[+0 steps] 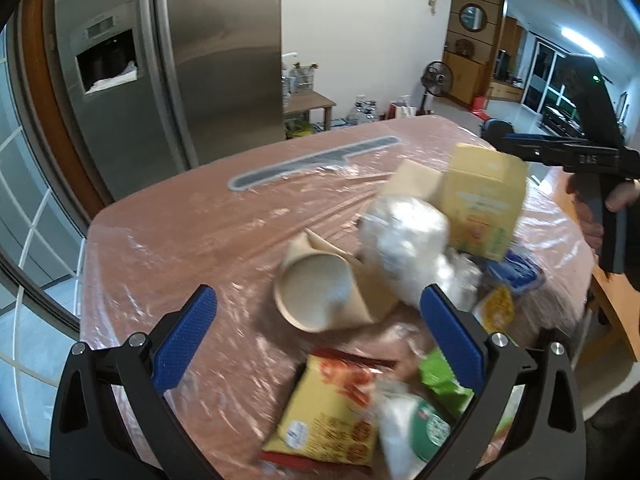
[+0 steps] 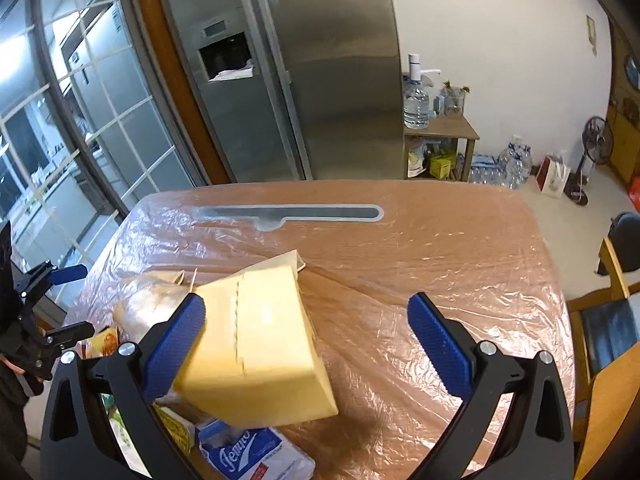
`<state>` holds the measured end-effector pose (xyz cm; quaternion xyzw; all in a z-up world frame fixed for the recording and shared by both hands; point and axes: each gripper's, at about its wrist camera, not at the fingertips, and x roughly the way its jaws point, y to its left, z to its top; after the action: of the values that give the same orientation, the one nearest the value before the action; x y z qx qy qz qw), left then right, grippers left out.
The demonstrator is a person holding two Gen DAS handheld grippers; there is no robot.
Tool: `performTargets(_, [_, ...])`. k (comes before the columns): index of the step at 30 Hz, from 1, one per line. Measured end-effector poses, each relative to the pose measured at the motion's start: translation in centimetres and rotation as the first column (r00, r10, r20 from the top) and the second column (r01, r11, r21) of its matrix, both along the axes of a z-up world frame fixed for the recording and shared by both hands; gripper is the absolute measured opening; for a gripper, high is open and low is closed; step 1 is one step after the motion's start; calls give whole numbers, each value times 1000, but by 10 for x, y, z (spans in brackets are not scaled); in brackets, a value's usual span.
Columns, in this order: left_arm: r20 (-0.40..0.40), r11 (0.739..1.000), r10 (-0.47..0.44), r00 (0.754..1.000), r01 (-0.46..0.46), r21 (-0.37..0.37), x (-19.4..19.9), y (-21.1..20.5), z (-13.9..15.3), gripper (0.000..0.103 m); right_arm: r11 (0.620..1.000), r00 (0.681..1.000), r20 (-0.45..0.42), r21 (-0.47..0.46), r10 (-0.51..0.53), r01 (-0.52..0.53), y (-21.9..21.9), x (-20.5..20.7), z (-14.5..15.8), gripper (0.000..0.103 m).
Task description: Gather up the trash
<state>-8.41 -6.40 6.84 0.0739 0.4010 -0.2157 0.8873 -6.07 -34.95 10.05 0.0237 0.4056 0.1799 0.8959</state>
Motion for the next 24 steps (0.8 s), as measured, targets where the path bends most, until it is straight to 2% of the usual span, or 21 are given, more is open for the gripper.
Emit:
performTargets(3, [-24, 999, -38, 999, 38, -28, -9, 0, 1, 101, 1000, 1000, 8, -9, 21, -21, 3, -11, 3, 99])
performTargets(8, [-67, 998, -70, 995, 69, -8, -17, -2, -5, 101, 996, 998, 28, -70, 54, -52, 11, -22, 4, 99])
performTargets(12, [-77, 999, -37, 996, 37, -3, -16, 7, -9, 101, 995, 999, 39, -99, 34, -30, 8, -24, 1, 99])
performTargets(15, [-128, 998, -4, 992, -3, -62, -15, 20, -9, 101, 997, 999, 39, -72, 35, -32, 6, -27, 4, 99])
performTargets(24, [-60, 999, 14, 998, -16, -35, -60, 1, 1, 101, 992, 992, 111, -113, 62, -49, 10, -47, 18, 99])
